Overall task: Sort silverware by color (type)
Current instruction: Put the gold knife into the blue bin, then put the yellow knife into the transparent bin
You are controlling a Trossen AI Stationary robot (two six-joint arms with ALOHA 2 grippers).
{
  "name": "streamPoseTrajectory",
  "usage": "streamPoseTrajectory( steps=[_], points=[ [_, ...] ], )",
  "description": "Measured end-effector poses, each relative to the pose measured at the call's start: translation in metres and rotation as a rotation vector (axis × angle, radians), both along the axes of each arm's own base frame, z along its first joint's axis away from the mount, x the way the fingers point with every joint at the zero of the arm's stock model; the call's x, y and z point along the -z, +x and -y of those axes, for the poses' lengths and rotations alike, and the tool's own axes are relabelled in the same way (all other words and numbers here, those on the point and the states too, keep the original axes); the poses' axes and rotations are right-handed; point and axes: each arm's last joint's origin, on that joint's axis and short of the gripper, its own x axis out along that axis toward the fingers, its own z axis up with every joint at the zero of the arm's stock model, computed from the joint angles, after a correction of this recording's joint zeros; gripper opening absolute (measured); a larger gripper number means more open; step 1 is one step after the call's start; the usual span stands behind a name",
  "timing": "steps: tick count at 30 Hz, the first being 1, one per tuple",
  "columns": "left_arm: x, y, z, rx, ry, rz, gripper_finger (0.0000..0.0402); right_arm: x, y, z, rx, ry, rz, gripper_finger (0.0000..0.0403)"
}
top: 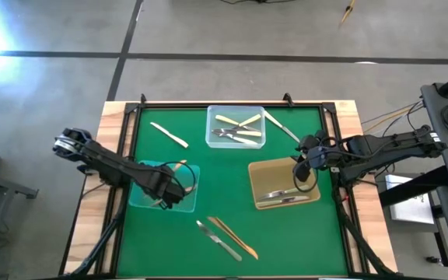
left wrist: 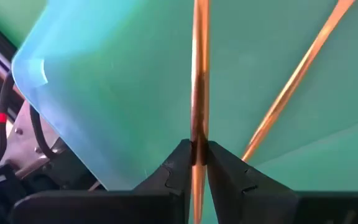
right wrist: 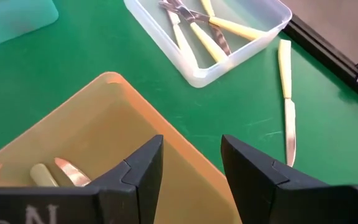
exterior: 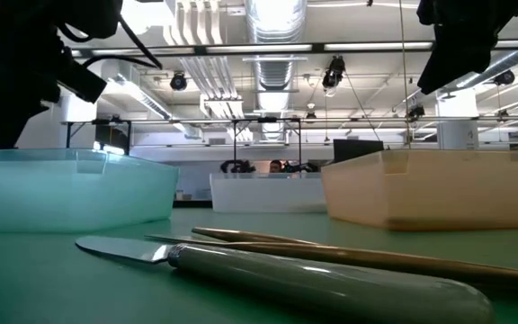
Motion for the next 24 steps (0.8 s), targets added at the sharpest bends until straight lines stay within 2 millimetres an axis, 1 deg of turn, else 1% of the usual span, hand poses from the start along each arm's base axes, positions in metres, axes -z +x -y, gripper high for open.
streamPoseTrajectory(
  steps=[4,9,13,17,21,24],
  points=[
    [-0.003,-0.001,0.0,0.008,-0.008,0.022,0.0043,0.0,0.0,0.0,0.018,0.013,0.009,0.0153],
    [-0.009,-0.004,-0.001,0.074,-0.025,0.045,0.0053,0.0,0.0,0.0,0.053,0.041,0.026,0.0153],
    [-0.015,-0.004,-0.004,0.139,0.02,0.086,0.0061,0.0,0.0,0.0,0.068,0.051,0.035,0.0153],
    [-0.029,0.002,-0.008,0.228,0.088,0.15,0.0065,0.0,0.0,0.003,0.108,0.068,0.047,0.0153],
    [-0.044,0.01,-0.022,0.348,0.192,0.179,0.0066,0.0,0.001,0.007,0.141,0.071,0.053,0.0153],
    [-0.05,0.016,-0.042,0.383,0.234,0.155,0.0066,-0.001,0.002,0.01,0.16,0.074,0.071,0.0153]
  ],
)
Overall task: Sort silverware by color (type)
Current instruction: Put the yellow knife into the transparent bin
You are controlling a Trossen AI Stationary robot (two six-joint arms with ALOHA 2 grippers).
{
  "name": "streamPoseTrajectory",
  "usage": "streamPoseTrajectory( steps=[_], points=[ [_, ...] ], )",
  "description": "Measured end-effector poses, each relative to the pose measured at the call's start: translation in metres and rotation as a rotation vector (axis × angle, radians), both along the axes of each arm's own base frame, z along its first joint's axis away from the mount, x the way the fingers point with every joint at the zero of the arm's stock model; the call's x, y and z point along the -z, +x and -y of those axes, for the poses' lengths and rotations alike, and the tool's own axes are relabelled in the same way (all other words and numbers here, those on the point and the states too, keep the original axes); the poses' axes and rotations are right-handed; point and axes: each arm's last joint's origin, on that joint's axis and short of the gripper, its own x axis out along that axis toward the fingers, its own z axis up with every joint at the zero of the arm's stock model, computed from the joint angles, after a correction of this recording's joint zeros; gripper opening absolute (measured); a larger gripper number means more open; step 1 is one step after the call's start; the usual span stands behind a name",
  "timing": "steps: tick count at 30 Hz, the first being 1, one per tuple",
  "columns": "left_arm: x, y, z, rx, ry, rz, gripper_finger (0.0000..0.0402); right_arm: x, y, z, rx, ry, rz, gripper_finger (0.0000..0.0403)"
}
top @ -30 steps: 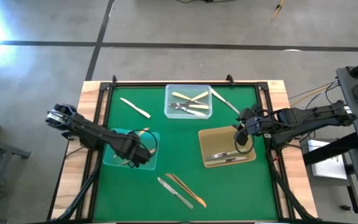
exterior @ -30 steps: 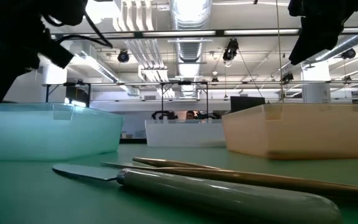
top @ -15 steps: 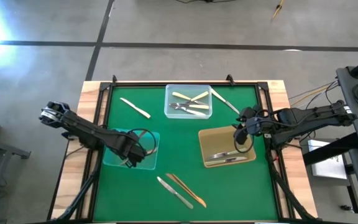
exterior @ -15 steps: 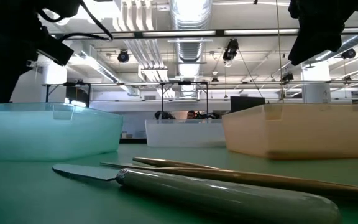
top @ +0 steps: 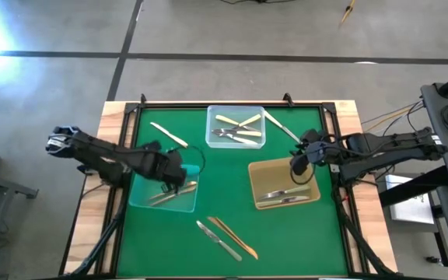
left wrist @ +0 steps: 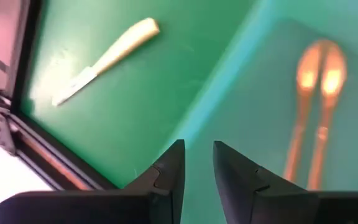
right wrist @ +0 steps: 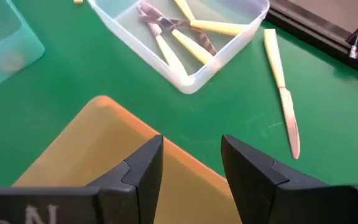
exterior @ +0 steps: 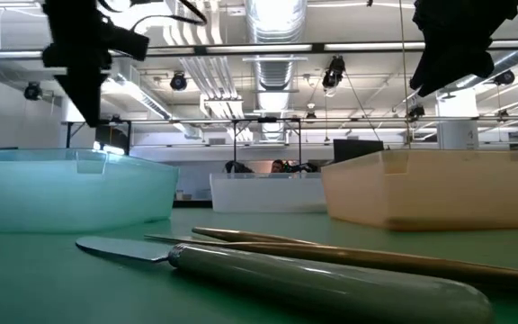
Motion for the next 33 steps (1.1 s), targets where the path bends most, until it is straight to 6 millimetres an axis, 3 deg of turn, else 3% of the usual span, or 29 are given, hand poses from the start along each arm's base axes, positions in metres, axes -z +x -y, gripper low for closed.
streamPoseTrajectory(
  steps=[6,11,16,24,33],
  points=[
    [-0.002,0.006,-0.064,-0.089,-0.02,-0.019,0.0066,-0.002,0.002,0.006,0.07,-0.01,0.042,0.0153],
    [0.003,0.001,-0.122,-0.294,-0.169,0.12,0.0066,-0.002,0.002,0.007,0.091,-0.029,0.043,0.0153],
    [0.005,-0.006,-0.158,-0.454,-0.207,0.279,0.0066,-0.002,0.001,0.007,0.091,-0.033,0.042,0.0153],
    [0.014,0.0,-0.182,-0.534,-0.19,0.358,0.0066,-0.002,0.002,0.007,0.082,-0.02,0.042,0.0153],
    [0.032,0.011,-0.183,-0.237,-0.345,0.277,0.0066,-0.002,0.002,0.007,0.081,-0.018,0.043,0.0153]
  ],
)
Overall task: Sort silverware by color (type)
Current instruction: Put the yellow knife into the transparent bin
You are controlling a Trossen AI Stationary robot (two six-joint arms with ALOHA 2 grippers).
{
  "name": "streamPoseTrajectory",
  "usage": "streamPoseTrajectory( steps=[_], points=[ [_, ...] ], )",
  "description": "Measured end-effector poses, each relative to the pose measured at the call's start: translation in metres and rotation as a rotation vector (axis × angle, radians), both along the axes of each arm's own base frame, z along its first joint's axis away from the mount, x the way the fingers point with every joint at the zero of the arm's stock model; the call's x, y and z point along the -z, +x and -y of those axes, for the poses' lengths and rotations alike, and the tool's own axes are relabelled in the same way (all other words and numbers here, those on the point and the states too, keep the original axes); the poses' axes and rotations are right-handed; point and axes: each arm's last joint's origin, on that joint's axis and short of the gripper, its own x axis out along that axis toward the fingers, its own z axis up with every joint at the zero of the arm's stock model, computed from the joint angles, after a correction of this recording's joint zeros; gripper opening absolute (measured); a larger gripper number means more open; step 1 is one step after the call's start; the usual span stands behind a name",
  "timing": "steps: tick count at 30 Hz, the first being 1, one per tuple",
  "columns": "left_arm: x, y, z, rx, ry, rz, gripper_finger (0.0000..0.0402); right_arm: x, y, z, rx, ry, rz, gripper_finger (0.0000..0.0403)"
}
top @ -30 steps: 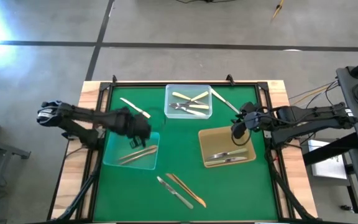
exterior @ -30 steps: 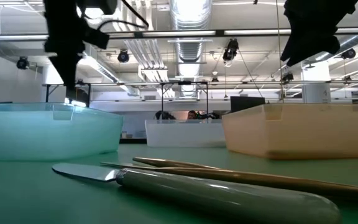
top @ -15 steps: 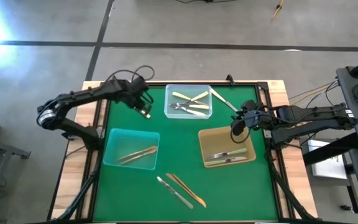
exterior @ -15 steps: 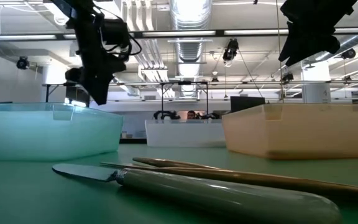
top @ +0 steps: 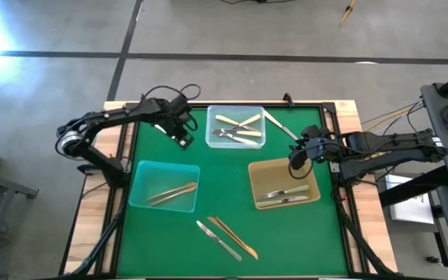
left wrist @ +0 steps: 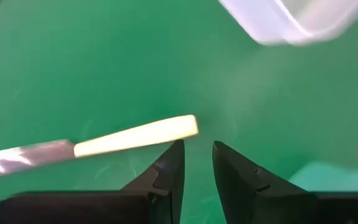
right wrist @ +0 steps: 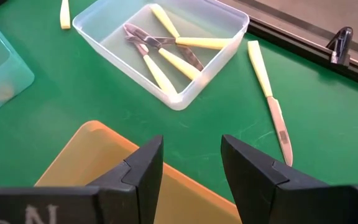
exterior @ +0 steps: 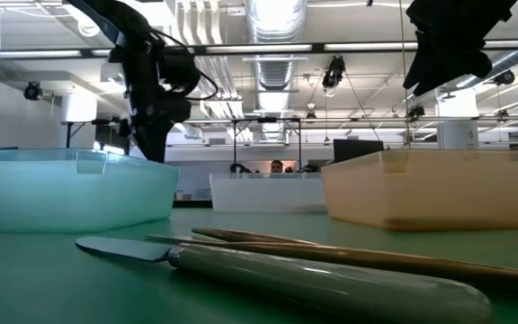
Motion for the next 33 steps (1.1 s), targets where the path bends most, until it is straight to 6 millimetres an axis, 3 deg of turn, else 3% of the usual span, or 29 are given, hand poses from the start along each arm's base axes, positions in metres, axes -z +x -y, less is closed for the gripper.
streamPoseTrajectory(
  steps=[9,18,27,33],
  points=[
    [0.012,0.005,-0.003,0.471,0.088,-0.083,0.0066,0.0,0.0,0.0,0.0,0.0,0.0,0.0153],
    [0.025,0.01,-0.005,0.768,0.126,-0.136,0.0066,0.0,0.0,0.0,0.0,0.0,0.0,0.0153],
    [0.049,0.019,-0.007,0.93,0.107,-0.213,0.0066,0.0,0.0,0.0,0.0,0.0,0.0,0.0153],
    [0.061,0.025,-0.014,0.939,0.102,-0.28,0.0066,0.0,0.0,0.0,0.0,0.0,0.0,0.0153]
  ],
)
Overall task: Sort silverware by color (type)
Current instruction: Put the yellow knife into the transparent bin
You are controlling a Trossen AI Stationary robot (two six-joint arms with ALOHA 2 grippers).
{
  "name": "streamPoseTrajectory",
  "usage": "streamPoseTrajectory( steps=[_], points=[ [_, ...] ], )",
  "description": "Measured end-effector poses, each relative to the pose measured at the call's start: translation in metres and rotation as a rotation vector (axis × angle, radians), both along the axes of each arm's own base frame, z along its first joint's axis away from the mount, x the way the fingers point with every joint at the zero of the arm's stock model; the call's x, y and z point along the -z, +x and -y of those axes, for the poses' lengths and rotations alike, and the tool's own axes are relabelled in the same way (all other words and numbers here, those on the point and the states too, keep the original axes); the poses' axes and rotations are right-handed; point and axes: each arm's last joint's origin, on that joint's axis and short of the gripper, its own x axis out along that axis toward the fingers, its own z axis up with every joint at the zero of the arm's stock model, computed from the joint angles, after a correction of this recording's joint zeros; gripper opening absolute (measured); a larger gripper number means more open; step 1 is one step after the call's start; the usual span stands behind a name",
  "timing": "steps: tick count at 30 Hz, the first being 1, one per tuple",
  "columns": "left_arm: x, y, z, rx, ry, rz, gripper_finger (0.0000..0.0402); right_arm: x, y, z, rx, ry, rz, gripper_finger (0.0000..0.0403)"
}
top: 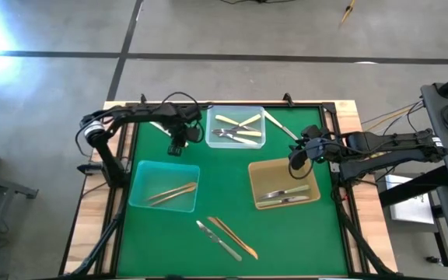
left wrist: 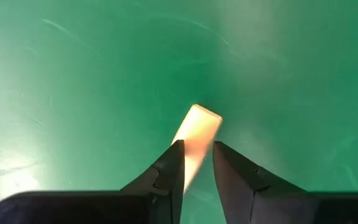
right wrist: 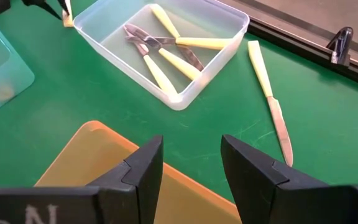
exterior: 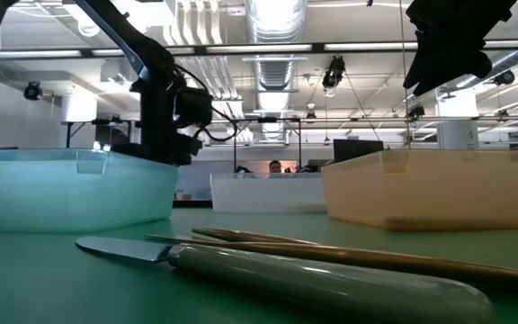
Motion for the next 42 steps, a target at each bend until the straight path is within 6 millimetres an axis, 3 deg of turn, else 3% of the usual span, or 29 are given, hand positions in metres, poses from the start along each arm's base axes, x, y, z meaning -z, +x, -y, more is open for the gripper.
streamPoseTrajectory(
  steps=[18,30,42],
  points=[
    [-0.016,0.015,-0.012,-0.032,0.03,0.039,0.0111,0.0,0.0,0.0,0.0,0.0,0.0,0.0153],
    [-0.005,0.009,-0.023,-0.066,0.057,0.073,0.0112,0.0,0.0,0.0,0.0,0.0,0.0,0.0153],
    [0.031,0.013,-0.03,-0.106,-0.007,-0.008,0.0112,0.0,0.0,0.0,0.0,0.0,0.001,0.0153]
  ],
)
